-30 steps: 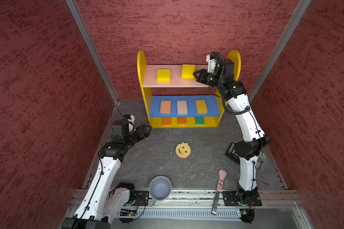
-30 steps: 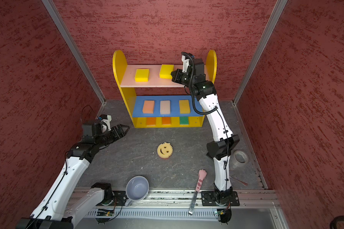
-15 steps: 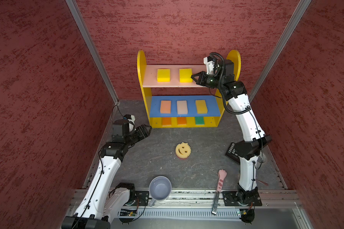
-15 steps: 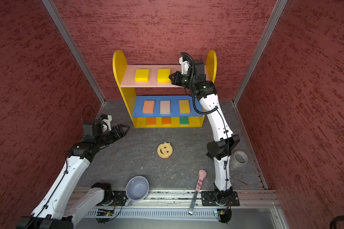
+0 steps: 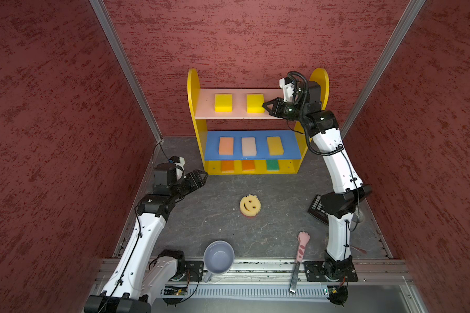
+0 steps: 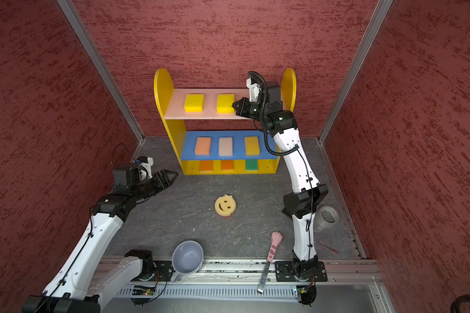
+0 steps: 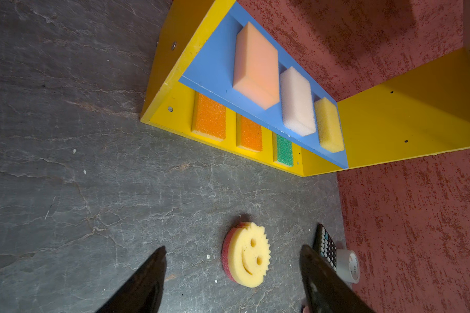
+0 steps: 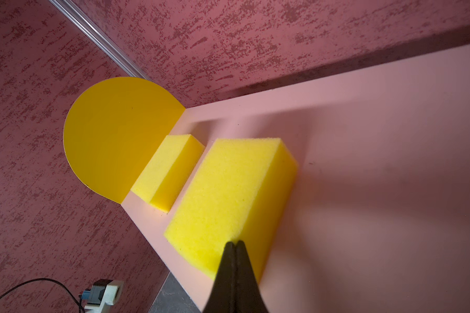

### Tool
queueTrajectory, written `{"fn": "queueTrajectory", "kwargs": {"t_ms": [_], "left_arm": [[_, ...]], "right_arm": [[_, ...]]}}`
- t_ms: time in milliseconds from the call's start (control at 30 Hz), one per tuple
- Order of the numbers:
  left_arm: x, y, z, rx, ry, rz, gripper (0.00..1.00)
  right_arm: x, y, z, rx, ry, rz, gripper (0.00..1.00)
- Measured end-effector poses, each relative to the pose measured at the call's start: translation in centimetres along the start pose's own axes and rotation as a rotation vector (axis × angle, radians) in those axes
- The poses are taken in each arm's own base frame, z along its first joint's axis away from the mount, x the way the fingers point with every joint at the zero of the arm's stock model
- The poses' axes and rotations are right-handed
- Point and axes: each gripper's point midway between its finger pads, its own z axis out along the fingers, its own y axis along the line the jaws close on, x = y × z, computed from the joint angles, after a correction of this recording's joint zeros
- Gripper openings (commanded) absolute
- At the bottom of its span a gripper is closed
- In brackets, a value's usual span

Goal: Place and organize the cleaning sponges onto the shelf
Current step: 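Push the second yellow sponge square on the pink shelf with the right gripper, then move the right gripper down to the smiley-face sponge on the table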

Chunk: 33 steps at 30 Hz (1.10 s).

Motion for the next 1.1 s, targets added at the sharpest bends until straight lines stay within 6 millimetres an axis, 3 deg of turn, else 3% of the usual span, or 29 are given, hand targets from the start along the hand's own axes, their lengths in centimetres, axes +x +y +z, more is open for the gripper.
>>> {"fn": "queueTrajectory", "kwargs": {"t_ms": [567,900,1100], "left_arm": [[0.0,0.0,0.0,0.001,0.0,-0.001,0.77],[0.0,0.0,0.0,0.0,-0.001,-0.001,0.77],[-0.1,-0.1,0.0,0.005,-0.005,0.0,0.77]], "right_arm": [[-0.4,-0.6,-0.3,0.01,-0.009,0.029,0.3],[-0.8,-1.1,-0.6,0.032,-0.024,0.034,0.31],[-1.7,-0.5,-2.6,0.052,-0.05,0.031,0.31]]}}
